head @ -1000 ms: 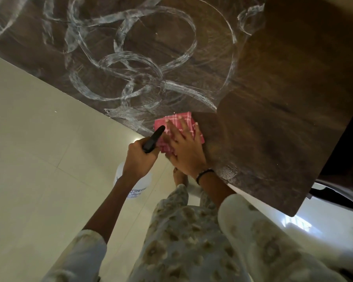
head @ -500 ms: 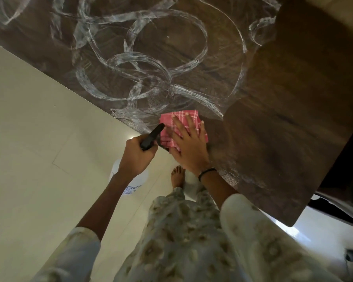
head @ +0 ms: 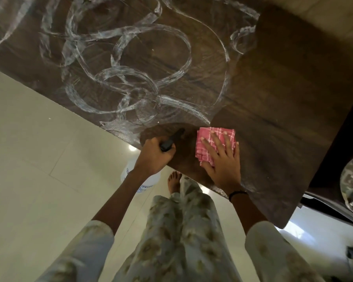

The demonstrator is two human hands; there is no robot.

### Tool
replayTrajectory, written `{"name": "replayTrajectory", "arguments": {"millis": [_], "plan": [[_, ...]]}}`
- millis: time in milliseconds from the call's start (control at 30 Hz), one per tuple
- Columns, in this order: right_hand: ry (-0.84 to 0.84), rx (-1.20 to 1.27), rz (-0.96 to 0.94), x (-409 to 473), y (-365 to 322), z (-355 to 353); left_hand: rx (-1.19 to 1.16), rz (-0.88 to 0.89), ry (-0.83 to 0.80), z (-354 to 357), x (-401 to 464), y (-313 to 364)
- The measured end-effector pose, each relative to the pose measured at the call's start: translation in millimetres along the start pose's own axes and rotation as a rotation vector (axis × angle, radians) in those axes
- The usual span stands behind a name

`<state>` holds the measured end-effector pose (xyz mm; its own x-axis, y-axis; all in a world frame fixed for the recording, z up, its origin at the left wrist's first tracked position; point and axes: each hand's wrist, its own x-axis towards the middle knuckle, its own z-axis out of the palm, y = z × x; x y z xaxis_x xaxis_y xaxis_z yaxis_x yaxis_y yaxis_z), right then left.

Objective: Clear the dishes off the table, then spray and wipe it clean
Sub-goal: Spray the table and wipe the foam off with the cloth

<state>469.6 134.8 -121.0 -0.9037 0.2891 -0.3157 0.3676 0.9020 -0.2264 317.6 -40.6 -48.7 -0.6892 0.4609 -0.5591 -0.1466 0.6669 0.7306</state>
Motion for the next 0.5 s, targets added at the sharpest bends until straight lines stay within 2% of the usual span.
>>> {"name": "replayTrajectory", "arguments": {"millis": [100,233,500], "plan": [[-0.004,0.020,0.035,1,5,-2,0.061,0.028,-0.047,17,11,18],[0.026,0.027,0.021,0,4,-1,0.146,-0.034,0.007,38,25,30],[0.017,0.041,-0.032,1,13,-6,0.159,-0.136,0.052,45,37,41]]}}
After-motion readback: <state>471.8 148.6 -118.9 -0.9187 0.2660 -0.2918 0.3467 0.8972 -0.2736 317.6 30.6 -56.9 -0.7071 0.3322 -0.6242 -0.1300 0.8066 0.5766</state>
